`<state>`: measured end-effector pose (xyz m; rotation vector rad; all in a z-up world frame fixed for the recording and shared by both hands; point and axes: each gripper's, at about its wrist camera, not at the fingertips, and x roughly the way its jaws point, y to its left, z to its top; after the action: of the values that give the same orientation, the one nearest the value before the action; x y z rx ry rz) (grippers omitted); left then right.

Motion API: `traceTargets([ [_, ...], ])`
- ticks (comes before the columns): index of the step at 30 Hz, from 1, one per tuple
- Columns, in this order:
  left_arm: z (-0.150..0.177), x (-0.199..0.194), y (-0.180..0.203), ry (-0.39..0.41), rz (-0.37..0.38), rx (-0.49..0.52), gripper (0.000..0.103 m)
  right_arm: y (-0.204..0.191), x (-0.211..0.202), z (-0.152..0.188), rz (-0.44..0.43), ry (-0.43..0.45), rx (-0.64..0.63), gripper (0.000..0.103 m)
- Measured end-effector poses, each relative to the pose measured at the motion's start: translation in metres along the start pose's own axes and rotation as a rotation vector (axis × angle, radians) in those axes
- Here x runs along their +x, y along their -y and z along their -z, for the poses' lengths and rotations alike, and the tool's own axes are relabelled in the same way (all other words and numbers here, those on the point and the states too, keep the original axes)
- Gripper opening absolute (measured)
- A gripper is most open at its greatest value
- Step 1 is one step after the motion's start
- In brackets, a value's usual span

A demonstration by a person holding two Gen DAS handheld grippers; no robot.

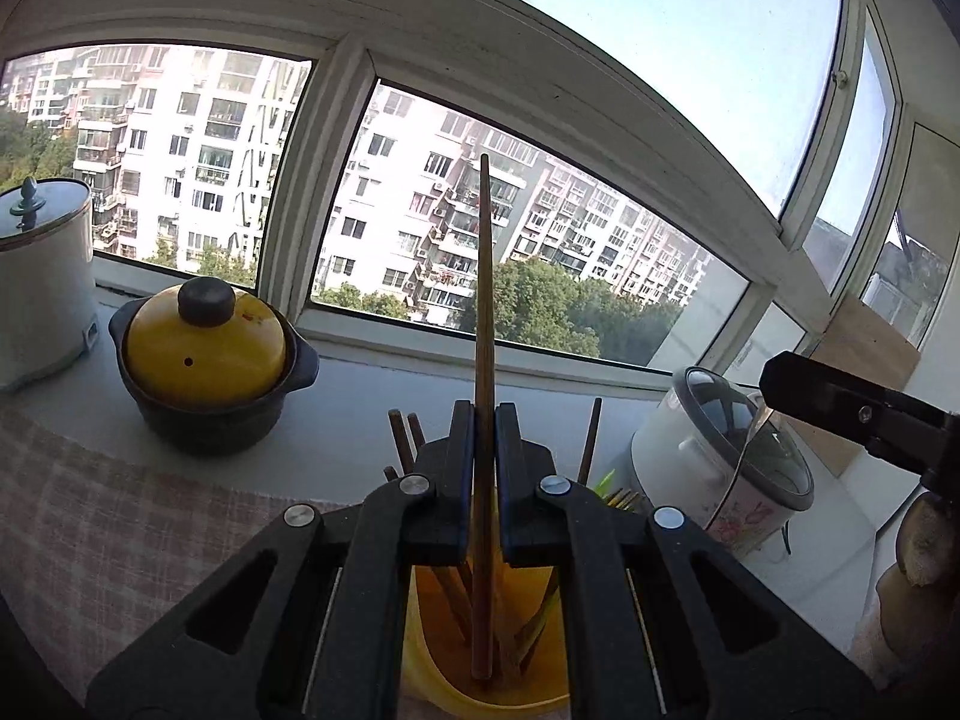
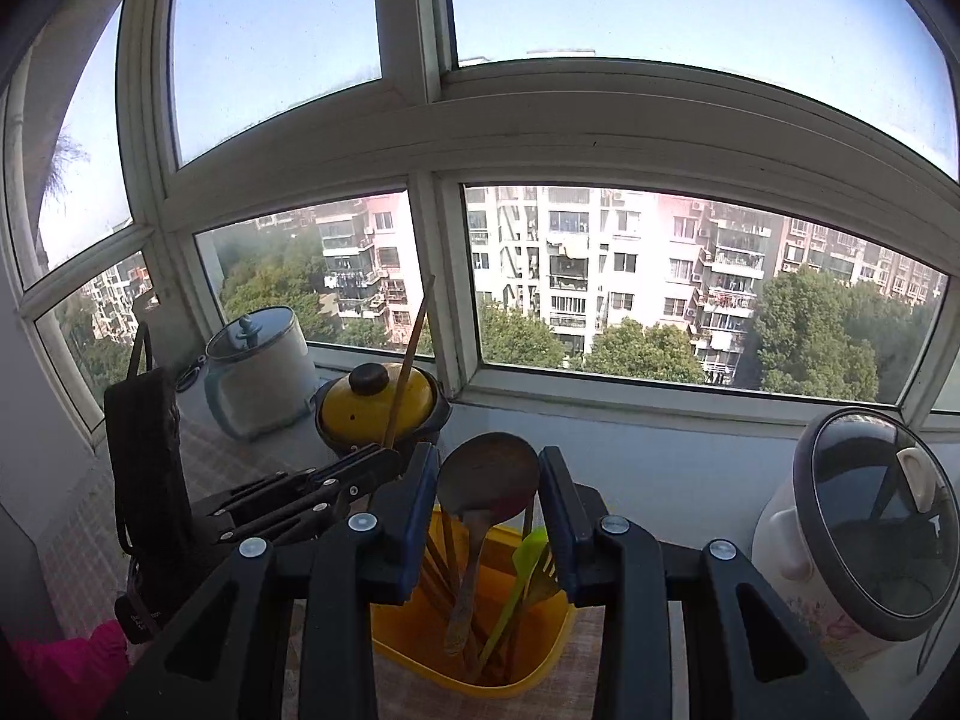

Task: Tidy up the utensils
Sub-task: 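Lower the chopstick into the bin and open the left tool while the right tool releases the spoon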

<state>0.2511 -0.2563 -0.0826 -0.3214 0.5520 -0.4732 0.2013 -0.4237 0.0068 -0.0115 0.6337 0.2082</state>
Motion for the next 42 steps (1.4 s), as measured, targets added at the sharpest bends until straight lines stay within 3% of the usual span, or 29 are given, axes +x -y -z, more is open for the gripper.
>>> traceTargets([
  [4,0.005,0.002,0.003,0.02,-0.008,0.026,0.004,0.005,0.01,0.005,-0.001,-0.02,0.009,0.034],
  [21,0.024,-0.013,0.001,-0.1,0.015,0.05,0.005,0.023,0.042,0.032,-0.02,-0.134,0.072,0.036],
  [22,0.024,-0.014,0.0,-0.108,0.019,0.046,0.007,0.023,0.042,0.033,-0.015,-0.134,0.076,0.036],
  [24,0.025,-0.018,0.0,-0.111,0.017,0.043,0.015,0.025,0.042,0.035,-0.014,-0.136,0.087,0.046],
  [26,0.026,-0.023,0.0,-0.109,0.017,0.044,0.016,0.026,0.041,0.037,-0.012,-0.135,0.097,0.05],
  [42,0.036,-0.064,0.009,-0.11,-0.019,0.088,0.016,0.008,0.012,0.054,0.014,-0.131,0.098,0.05],
])
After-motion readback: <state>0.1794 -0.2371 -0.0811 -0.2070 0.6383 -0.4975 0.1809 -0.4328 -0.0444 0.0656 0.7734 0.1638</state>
